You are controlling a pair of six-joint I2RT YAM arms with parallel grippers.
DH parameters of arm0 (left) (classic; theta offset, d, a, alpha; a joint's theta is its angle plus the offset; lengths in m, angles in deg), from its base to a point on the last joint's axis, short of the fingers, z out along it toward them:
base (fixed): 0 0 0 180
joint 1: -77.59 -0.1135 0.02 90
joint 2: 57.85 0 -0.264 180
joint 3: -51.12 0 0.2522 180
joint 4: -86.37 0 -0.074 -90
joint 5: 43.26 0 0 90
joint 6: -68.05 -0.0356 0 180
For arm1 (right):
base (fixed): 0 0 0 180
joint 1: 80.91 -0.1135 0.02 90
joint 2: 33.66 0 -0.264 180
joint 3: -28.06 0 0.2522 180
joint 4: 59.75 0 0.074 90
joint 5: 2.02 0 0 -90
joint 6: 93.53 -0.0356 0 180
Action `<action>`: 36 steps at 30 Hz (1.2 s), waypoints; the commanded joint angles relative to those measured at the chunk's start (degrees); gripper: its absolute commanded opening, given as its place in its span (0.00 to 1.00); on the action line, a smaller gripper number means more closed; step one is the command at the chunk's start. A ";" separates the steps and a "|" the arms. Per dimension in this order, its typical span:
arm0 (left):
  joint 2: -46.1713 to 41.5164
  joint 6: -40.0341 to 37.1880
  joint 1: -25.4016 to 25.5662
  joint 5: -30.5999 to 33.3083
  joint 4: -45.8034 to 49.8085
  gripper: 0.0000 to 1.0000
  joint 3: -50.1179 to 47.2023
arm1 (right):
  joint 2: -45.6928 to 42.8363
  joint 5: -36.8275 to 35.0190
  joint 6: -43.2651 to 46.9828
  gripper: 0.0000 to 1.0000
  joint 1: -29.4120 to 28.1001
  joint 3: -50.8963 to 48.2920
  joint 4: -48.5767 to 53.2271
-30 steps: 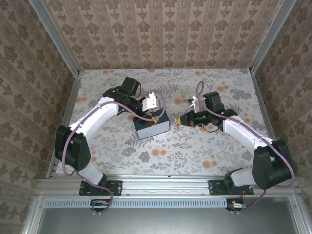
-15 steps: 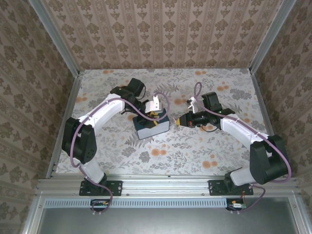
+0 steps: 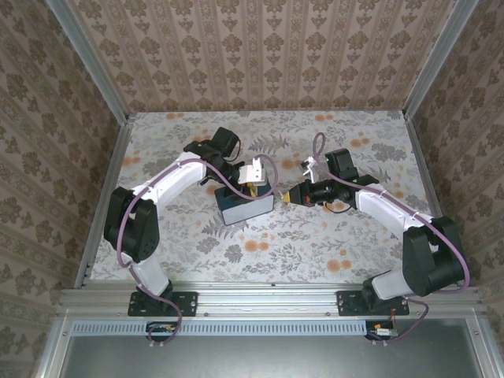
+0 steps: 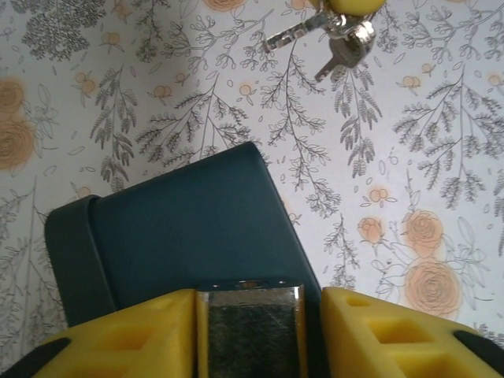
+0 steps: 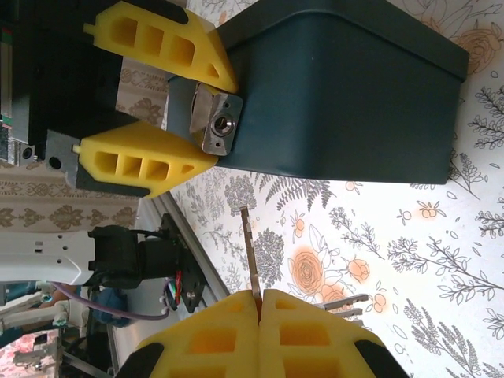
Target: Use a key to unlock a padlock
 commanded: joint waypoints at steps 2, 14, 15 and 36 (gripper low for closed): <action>1.03 -1.96 0.51 2.18 -0.71 0.37 -1.31 | 0.54 2.76 -0.12 0.00 -0.23 1.13 0.93; 2.69 -5.22 1.04 0.13 2.40 0.16 3.68 | 1.27 4.70 1.51 0.00 -0.27 3.86 5.31; 2.76 -5.78 1.34 0.13 2.88 0.15 4.04 | 1.32 5.61 1.73 0.00 -0.35 3.95 5.19; 1.91 -22.78 4.50 -8.95 14.10 0.10 13.94 | -1.42 8.65 5.27 0.00 -0.90 9.79 18.79</action>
